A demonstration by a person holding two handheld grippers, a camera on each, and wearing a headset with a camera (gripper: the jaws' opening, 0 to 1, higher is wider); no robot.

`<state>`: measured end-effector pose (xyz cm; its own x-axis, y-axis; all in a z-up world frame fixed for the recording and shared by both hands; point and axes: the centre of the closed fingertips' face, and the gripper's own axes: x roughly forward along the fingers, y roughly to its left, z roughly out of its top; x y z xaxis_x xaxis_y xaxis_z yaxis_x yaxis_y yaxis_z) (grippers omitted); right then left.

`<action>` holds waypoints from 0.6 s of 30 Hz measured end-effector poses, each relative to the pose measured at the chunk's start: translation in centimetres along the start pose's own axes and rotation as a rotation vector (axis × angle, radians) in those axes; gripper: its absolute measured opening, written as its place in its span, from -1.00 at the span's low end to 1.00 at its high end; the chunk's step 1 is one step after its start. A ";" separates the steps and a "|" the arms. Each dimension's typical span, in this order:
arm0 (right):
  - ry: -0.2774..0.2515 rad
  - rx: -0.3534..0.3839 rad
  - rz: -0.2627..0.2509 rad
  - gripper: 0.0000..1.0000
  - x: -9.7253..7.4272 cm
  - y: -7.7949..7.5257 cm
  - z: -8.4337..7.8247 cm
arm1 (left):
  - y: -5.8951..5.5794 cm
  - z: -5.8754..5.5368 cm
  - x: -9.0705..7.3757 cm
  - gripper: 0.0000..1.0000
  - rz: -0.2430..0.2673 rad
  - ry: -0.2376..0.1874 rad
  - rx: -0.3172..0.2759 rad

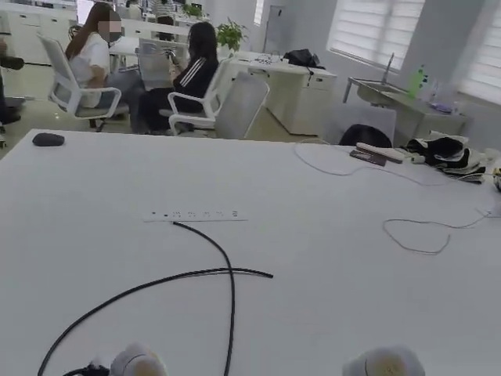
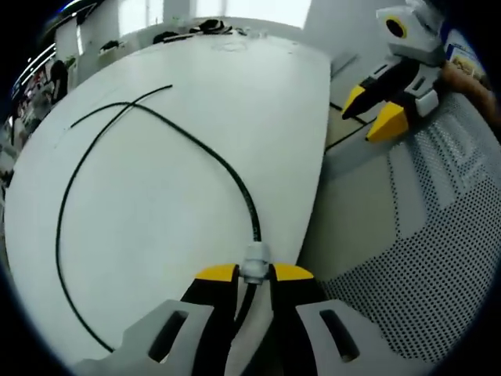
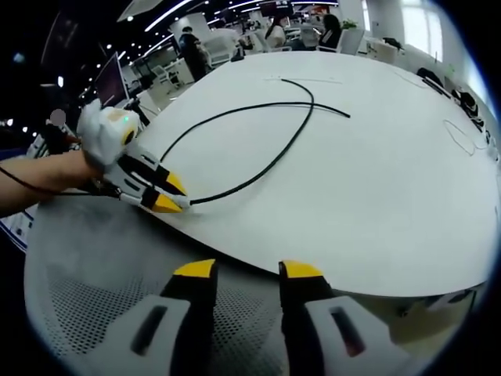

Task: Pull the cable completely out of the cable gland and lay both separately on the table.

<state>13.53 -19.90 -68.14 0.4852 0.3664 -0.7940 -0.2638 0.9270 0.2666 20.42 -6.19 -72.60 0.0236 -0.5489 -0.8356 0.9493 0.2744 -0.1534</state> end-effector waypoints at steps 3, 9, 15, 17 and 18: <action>0.001 -0.003 0.005 -0.39 0.0 0.1 0.0 | 0.4 1.6 -2.2 -0.66 0.015 -0.058 0.006; 0.030 -0.025 0.028 -0.40 0.2 0.6 -0.3 | 0.3 3.9 -6.7 -0.66 0.054 -0.110 0.059; 0.021 -0.059 -0.006 -0.45 0.2 0.0 0.1 | -0.5 6.1 -11.0 -0.66 0.108 -0.171 0.126; 0.015 -0.054 -0.016 -0.48 0.1 -0.2 0.2 | -0.4 6.2 -11.9 -0.67 0.132 -0.175 0.166; 0.020 -0.047 -0.020 -0.44 0.1 -0.2 0.1 | -0.5 6.3 -12.2 -0.67 0.142 -0.178 0.168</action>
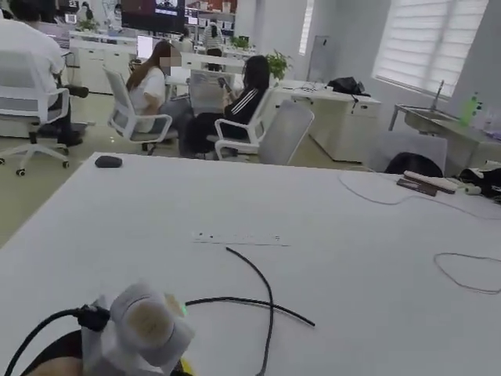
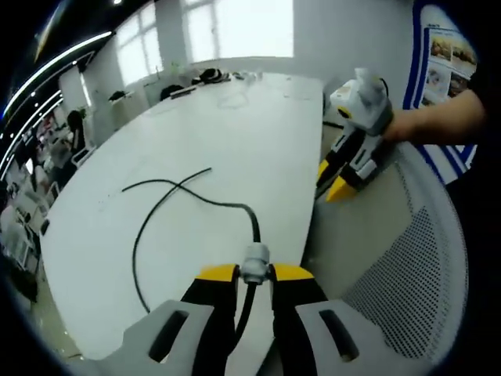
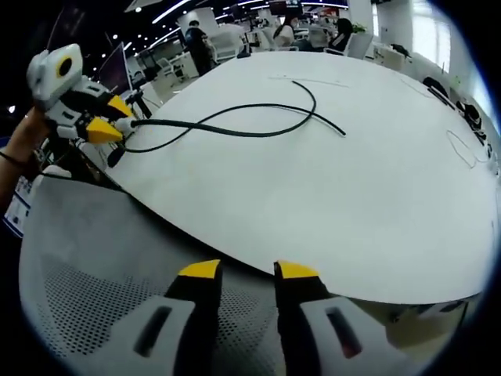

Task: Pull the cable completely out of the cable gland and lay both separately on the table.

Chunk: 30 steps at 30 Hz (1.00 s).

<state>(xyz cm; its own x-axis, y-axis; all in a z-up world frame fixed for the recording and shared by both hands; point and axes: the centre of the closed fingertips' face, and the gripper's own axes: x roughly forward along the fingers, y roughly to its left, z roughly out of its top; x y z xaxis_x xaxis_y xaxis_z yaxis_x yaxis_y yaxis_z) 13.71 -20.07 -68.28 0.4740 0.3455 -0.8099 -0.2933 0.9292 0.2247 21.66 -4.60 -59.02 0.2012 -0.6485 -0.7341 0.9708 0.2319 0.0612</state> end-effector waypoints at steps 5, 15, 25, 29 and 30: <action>-0.007 -0.017 0.014 -0.39 0.0 0.4 0.1 | 0.1 0.6 -1.0 -0.67 0.051 -0.013 0.061; 0.082 -0.225 0.180 -0.20 -1.3 3.3 1.8 | -0.3 1.6 -3.3 -0.67 0.127 -0.032 0.165; -0.182 -0.365 0.592 -0.58 -4.8 13.0 11.8 | -1.5 1.6 -4.4 -0.67 0.115 -0.006 0.245; -0.228 -0.442 0.689 -0.57 -5.1 15.6 13.8 | -2.4 1.2 -4.6 -0.67 0.087 -0.010 0.277; -0.230 -0.458 0.703 -0.57 -5.0 16.0 14.0 | -2.7 1.1 -4.5 -0.67 0.079 -0.009 0.274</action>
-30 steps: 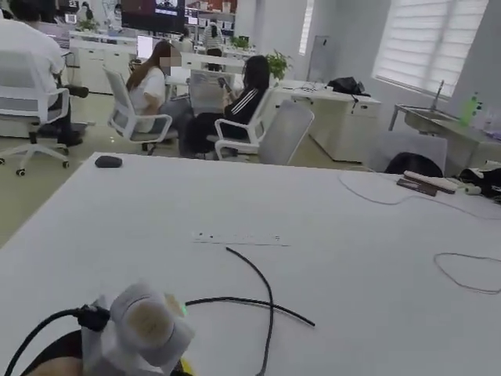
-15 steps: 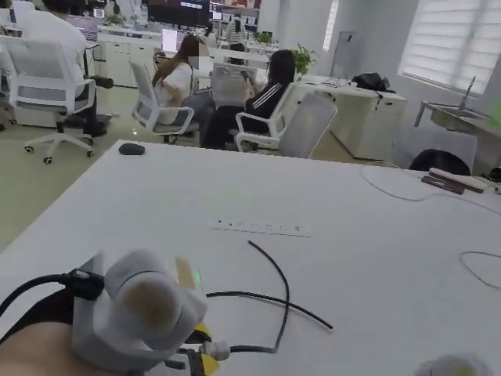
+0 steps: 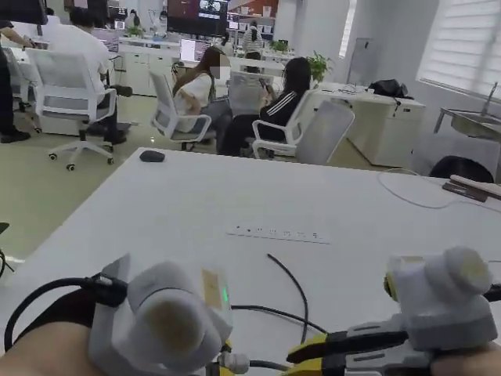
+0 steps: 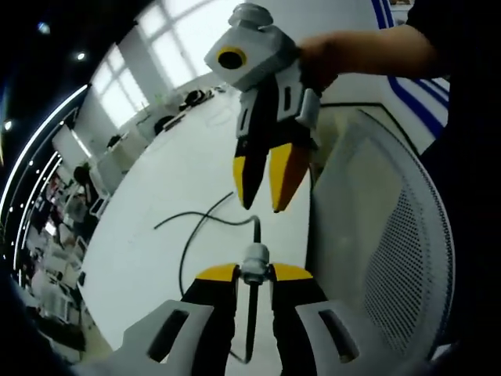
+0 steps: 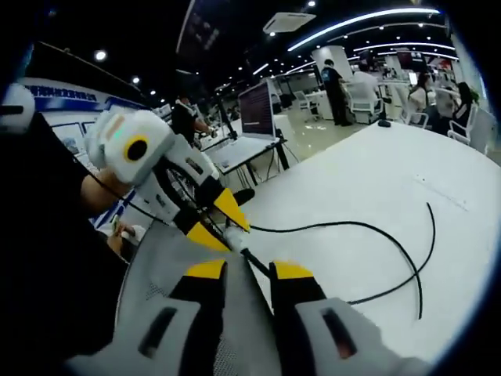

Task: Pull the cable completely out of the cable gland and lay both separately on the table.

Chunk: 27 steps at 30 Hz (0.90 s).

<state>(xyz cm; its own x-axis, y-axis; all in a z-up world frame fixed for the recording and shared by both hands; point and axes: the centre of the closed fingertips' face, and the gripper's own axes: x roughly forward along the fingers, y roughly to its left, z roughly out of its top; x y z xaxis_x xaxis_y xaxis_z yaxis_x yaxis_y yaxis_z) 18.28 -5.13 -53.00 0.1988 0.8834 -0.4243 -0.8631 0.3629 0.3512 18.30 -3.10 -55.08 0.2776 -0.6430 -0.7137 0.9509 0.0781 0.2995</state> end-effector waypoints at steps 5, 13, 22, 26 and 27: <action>0.094 -0.086 0.052 -0.72 1.5 0.3 -1.0 | -1.0 0.3 0.2 -0.67 -0.027 -0.001 0.058; 0.175 -0.085 0.082 -0.60 2.5 0.6 -2.4 | -1.5 0.7 0.4 -0.67 -0.042 -0.008 0.086; 0.244 -0.116 0.120 -0.75 2.6 1.0 -3.5 | -2.0 0.8 1.4 -0.67 -0.057 0.024 0.108; 0.264 -0.148 0.121 -0.75 2.6 1.4 -3.8 | -2.3 0.7 1.4 -0.67 -0.074 0.031 0.104; 0.269 -0.163 0.115 -0.76 2.6 1.4 -3.9 | -2.3 0.6 1.5 -0.67 -0.079 0.029 0.094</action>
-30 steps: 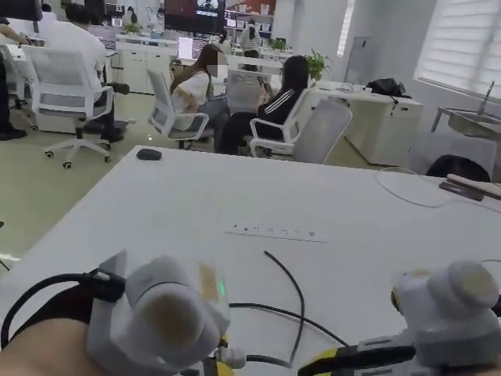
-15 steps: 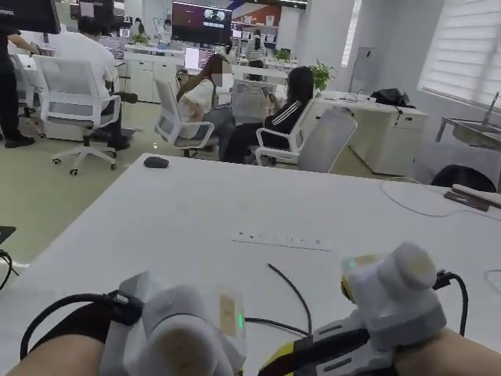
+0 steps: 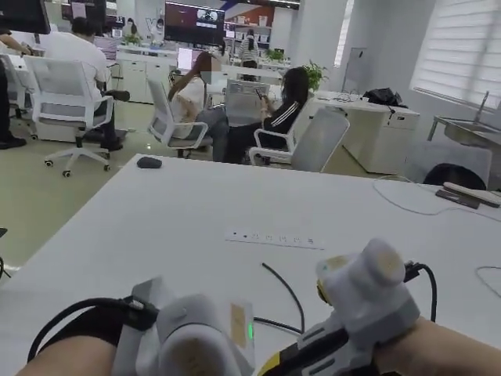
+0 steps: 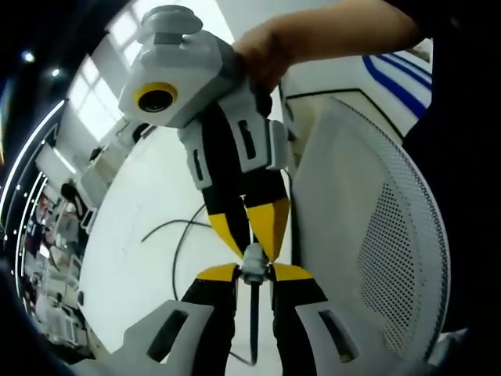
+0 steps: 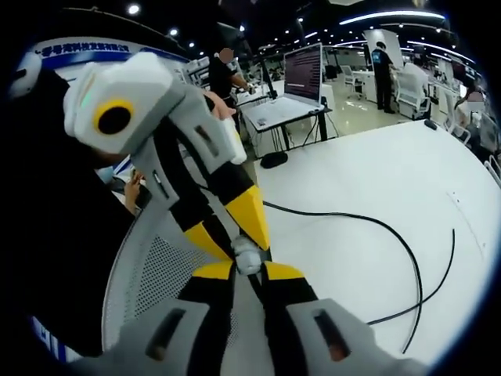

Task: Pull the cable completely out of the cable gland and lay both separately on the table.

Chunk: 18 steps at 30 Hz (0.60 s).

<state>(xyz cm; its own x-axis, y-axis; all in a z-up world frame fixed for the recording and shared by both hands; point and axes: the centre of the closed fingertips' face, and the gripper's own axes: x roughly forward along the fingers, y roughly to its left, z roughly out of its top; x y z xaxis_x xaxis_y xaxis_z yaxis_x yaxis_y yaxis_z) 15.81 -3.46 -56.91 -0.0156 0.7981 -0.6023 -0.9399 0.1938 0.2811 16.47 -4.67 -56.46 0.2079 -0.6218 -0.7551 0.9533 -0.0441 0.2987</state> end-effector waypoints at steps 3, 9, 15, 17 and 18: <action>0.010 -0.056 -0.062 -0.77 0.2 -0.4 0.1 | 0.1 -0.6 0.3 -0.67 -0.013 -0.008 -0.093; 0.042 -0.176 -0.159 -0.78 0.7 -0.1 0.1 | 0.0 -1.1 0.2 -0.68 -0.064 -0.006 -0.129; 0.109 -0.353 -0.289 -0.79 1.1 -0.3 -0.2 | -0.2 -1.6 0.6 -0.69 -0.141 -0.017 -0.215; 0.130 -0.396 -0.318 -0.79 1.3 -0.2 -0.3 | -0.3 -1.7 0.6 -0.69 -0.169 -0.018 -0.226; 0.149 -0.415 -0.331 -0.79 1.4 -0.2 -0.5 | -0.5 -1.6 0.6 -0.69 -0.191 -0.030 -0.244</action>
<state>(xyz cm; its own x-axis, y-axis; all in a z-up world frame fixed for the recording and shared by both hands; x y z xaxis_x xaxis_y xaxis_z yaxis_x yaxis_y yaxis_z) 15.81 -2.72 -58.18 0.2841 0.6376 -0.7160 -0.9578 0.1553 -0.2418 16.50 -3.82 -58.00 0.0171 -0.6433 -0.7654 0.9997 0.0250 0.0014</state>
